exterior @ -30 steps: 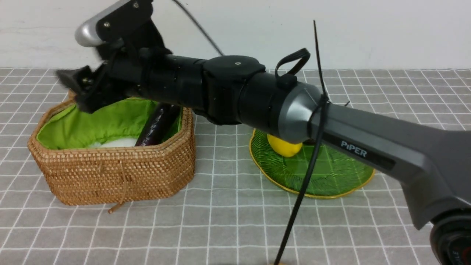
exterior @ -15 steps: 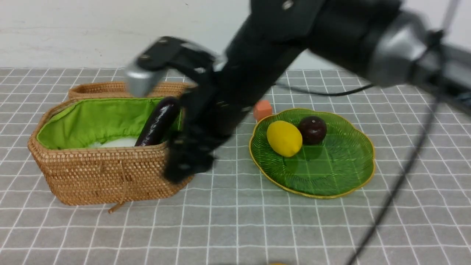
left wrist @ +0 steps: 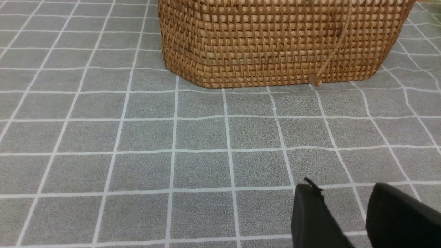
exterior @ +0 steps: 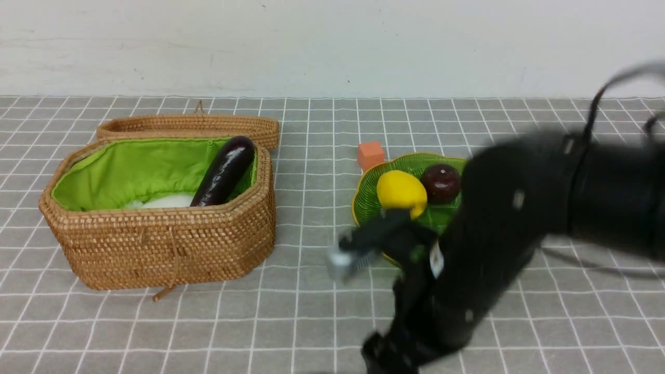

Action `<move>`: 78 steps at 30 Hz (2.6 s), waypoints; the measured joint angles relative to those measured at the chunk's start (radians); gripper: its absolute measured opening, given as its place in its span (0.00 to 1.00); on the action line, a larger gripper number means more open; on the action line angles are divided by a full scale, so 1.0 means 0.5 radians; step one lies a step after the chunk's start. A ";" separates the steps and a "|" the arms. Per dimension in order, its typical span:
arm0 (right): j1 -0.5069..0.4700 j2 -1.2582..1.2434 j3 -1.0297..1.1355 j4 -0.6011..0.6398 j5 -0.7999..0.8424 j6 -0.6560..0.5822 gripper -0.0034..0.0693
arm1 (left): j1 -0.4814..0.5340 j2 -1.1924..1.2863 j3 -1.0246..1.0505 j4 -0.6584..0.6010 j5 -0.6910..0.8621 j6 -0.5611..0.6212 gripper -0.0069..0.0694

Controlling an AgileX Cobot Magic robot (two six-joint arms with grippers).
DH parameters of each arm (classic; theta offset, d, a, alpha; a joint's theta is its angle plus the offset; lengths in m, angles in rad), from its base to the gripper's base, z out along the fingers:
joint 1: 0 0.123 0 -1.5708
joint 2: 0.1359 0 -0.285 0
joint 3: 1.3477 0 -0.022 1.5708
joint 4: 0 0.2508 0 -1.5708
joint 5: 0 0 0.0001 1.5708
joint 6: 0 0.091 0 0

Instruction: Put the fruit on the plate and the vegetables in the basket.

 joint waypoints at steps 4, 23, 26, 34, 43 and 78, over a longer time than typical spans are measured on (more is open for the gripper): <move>0.000 0.116 0.216 0.000 -0.211 0.000 0.96 | 0.000 0.000 0.000 0.000 0.000 0.000 0.40; -0.082 0.050 -0.028 -0.006 -0.210 0.020 0.83 | 0.000 0.000 0.000 0.000 0.000 0.000 0.40; -0.214 0.026 -0.159 -0.006 -0.228 0.039 0.83 | 0.000 0.000 0.000 0.000 0.000 0.000 0.40; -0.710 0.110 -0.272 -0.037 -0.748 0.094 0.83 | 0.000 0.000 0.000 0.000 0.000 0.000 0.40; -0.878 0.404 -0.272 -0.037 -1.064 0.471 0.83 | 0.000 0.000 0.000 0.000 0.000 0.000 0.40; -0.878 -1.304 0.756 -0.105 -0.339 0.524 0.02 | 0.000 0.000 0.000 0.000 0.000 0.000 0.40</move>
